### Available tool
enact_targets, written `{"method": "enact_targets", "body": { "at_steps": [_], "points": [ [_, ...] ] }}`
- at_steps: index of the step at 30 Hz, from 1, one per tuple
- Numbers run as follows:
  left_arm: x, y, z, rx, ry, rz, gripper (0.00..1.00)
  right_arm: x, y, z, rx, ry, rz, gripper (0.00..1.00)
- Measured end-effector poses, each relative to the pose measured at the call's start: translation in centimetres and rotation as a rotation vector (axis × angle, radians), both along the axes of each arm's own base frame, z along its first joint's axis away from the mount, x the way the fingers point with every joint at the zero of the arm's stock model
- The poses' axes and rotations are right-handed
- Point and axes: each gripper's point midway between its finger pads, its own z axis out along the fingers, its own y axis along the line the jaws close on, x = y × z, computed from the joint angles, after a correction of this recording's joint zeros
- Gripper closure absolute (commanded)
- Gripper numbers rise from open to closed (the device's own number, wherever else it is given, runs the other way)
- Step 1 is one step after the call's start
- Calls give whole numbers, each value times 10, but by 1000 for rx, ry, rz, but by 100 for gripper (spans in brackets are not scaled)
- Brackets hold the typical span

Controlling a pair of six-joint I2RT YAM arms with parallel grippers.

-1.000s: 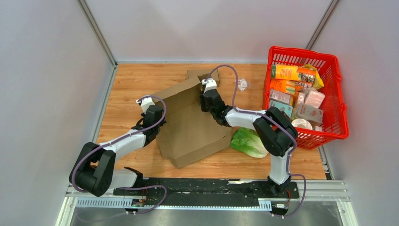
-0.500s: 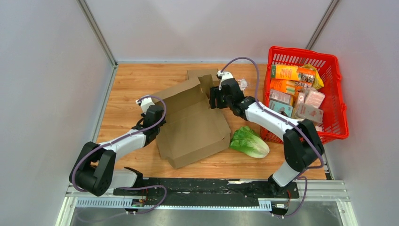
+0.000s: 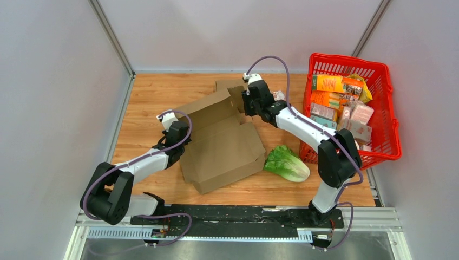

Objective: Fold the paper box

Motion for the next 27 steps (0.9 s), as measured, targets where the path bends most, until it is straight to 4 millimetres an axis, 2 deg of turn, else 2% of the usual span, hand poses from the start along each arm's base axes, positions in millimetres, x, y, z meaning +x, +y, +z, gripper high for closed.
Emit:
{"method": "enact_targets", "body": {
  "at_steps": [6, 10, 14, 18, 19, 21, 22, 24, 26, 27],
  "points": [
    [1, 3, 0, 10, 0, 19, 100, -14, 10, 5, -29, 19, -1, 89],
    [2, 6, 0, 22, 3, 33, 100, -23, 15, 8, -50, 48, 3, 91],
    [2, 7, 0, 23, 2, 40, 100, -21, 17, 20, -60, 47, -12, 92],
    [3, 5, 0, 22, 11, 38, 100, -19, 13, 23, -98, 22, -24, 93],
    [4, 3, 0, 19, 15, 25, 90, -19, 13, 23, -104, 22, -23, 93],
    [5, -2, 1, 10, 25, -2, 76, -19, 12, 22, -106, 22, -24, 95],
    [5, -4, 1, 4, 29, -18, 63, -20, 11, 20, -106, 25, -26, 97],
    [2, -9, 4, -18, 35, -60, 54, -21, 11, 12, -97, 37, -34, 100],
    [-7, -13, 15, -47, 21, -101, 45, -24, 11, 0, -80, 57, -46, 100],
    [-11, -14, 23, -55, 8, -116, 37, -25, 12, -7, -66, 66, -52, 100]
  ]
}}
